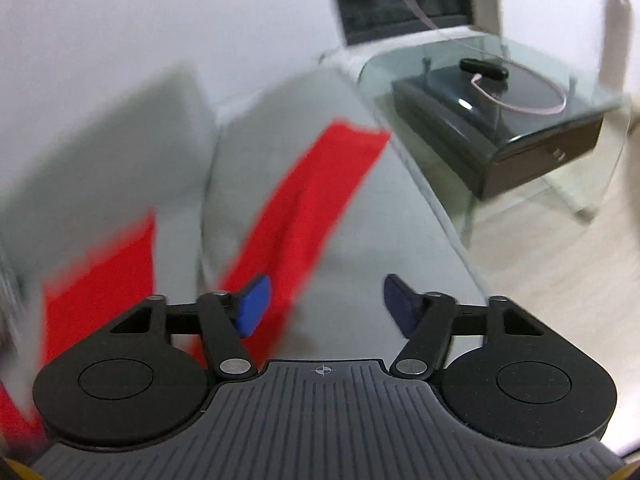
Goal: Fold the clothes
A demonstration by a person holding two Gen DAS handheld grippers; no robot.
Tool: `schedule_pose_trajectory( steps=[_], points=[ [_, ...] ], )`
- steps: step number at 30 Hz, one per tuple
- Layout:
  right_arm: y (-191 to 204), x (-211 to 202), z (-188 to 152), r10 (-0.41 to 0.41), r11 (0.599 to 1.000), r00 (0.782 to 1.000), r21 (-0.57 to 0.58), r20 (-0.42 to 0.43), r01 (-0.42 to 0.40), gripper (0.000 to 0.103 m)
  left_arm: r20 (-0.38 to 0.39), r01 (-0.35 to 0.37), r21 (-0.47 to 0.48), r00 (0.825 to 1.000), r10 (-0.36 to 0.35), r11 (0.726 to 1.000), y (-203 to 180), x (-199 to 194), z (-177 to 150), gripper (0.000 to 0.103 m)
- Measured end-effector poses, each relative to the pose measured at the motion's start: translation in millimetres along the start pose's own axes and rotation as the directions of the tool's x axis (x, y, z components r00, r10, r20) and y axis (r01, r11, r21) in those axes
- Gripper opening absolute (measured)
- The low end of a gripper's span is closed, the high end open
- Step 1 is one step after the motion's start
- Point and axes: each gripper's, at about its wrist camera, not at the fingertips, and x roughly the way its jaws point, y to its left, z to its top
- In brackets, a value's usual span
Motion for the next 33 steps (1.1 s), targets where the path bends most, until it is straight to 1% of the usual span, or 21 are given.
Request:
schedule_pose_trajectory(
  steps=[1, 2, 4, 5, 7, 11, 12, 14, 15, 16, 17, 19, 22, 24, 26, 28, 29, 31, 33],
  points=[
    [-12, 16, 10, 0.029, 0.996, 0.999, 0.084, 0.026, -0.031, 0.049, 0.005, 0.019, -0.011, 1.000, -0.019, 1.000, 2, -4, 1, 0.055],
    [-23, 34, 19, 0.048, 0.986, 0.998, 0.159, 0.051, -0.056, 0.044, 0.012, 0.036, -0.016, 0.999, -0.036, 0.999, 4, -8, 1, 0.055],
    [-39, 64, 34, 0.040, 0.966, 0.994, 0.251, 0.104, -0.065, 0.043, 0.025, 0.053, -0.011, 0.998, -0.053, 0.999, 6, -16, -1, 0.055],
    [-45, 79, 40, 0.029, 0.958, 0.993, 0.279, 0.115, -0.061, 0.043, 0.026, 0.052, -0.009, 0.998, -0.052, 0.999, 7, -17, -1, 0.055],
    [-55, 109, 51, 0.015, 0.946, 0.994, 0.320, 0.107, -0.048, 0.043, 0.022, 0.049, -0.017, 0.999, -0.049, 0.999, 8, -18, -2, 0.054],
    [-73, 161, 63, 0.014, 0.916, 0.998, 0.399, 0.058, -0.036, 0.043, 0.010, 0.045, -0.022, 0.999, -0.045, 0.999, 8, -11, -1, 0.054],
    [-79, 172, 63, 0.024, 0.907, 0.998, 0.418, 0.055, -0.044, 0.043, 0.007, 0.042, -0.020, 0.999, -0.042, 0.999, 8, -9, 0, 0.054],
    [-85, 182, 62, 0.048, 0.891, 0.995, 0.446, 0.084, -0.081, 0.043, 0.005, 0.048, -0.021, 0.999, -0.048, 0.999, 9, -8, 0, 0.054],
    [-86, 183, 61, 0.063, 0.891, 0.993, 0.443, 0.103, -0.103, 0.037, 0.004, 0.050, -0.021, 0.999, -0.050, 0.999, 9, -7, 1, 0.054],
    [-86, 184, 61, 0.079, 0.889, 0.989, 0.440, 0.122, -0.125, 0.005, 0.006, 0.052, -0.021, 0.999, -0.052, 0.998, 10, -7, 1, 0.054],
    [-82, 181, 61, 0.077, 0.899, 0.987, 0.418, 0.140, -0.130, 0.006, 0.015, 0.051, -0.017, 0.999, -0.050, 0.999, 10, -10, 0, 0.054],
    [-69, 168, 63, 0.058, 0.932, 0.983, 0.344, 0.175, -0.116, 0.006, 0.041, 0.049, -0.010, 0.998, -0.048, 0.999, 11, -19, -2, 0.054],
    [-38, 135, 70, 0.041, 0.974, 0.970, 0.209, 0.239, -0.092, 0.006, 0.086, 0.048, -0.017, 0.995, -0.046, 0.999, 17, -34, -7, 0.054],
    [-12, 108, 72, 0.039, 0.991, 0.959, 0.115, 0.281, -0.074, 0.006, 0.127, 0.027, -0.031, 0.992, -0.023, 0.999, 27, -48, -11, 0.054],
    [21, 80, 69, 0.052, 0.999, 0.944, -0.005, 0.325, -0.053, 0.006, 0.168, 0.006, -0.046, 0.986, 0.002, 0.999, 37, -61, -16, 0.054],
    [61, 51, 61, 0.072, 0.990, 0.930, -0.142, 0.362, -0.021, 0.006, 0.206, -0.022, -0.076, 0.978, 0.037, 0.997, 53, -78, -24, 0.055],
    [82, 38, 56, 0.086, 0.977, 0.922, -0.212, 0.378, -0.004, 0.006, 0.217, -0.035, -0.098, 0.975, 0.056, 0.995, 63, -86, -28, 0.055],
    [122, 7, 31, 0.132, 0.942, 0.906, -0.336, 0.401, 0.011, 0.006, 0.235, -0.067, -0.149, 0.967, 0.101, 0.987, 86, -101, -41, 0.055],
    [160, -19, 0, 0.193, 0.899, 0.893, -0.437, 0.406, 0.004, 0.006, 0.245, -0.102, -0.208, 0.957, 0.153, 0.973, 111, -115, -57, 0.055]
  ],
)
